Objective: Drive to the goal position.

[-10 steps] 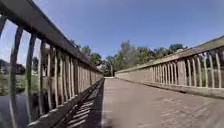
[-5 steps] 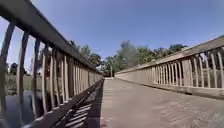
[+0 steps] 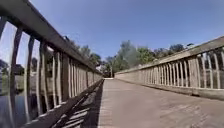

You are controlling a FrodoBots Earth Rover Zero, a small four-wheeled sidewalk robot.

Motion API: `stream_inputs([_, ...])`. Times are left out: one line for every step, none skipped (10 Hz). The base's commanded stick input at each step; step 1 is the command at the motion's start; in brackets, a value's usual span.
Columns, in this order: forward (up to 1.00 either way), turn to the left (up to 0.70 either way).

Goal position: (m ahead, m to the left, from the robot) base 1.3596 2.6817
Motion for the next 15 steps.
stream_inputs([0.45,0.02])
stream_inputs([0.45,0.02])
stream_inputs([0.45,0.02])
stream_inputs([0.45,0.02])
stream_inputs([0.45,0.02])
stream_inputs([0.45,0.02])
stream_inputs([0.45,0.02])
stream_inputs([0.45,0.02])
stream_inputs([0.45,0.02])
stream_inputs([0.45,0.02])
stream_inputs([0.45,0.02])
stream_inputs([0.45,0.02])
stream_inputs([0.45,0.02])
stream_inputs([0.45,0.02])
stream_inputs([0.45,0.02])
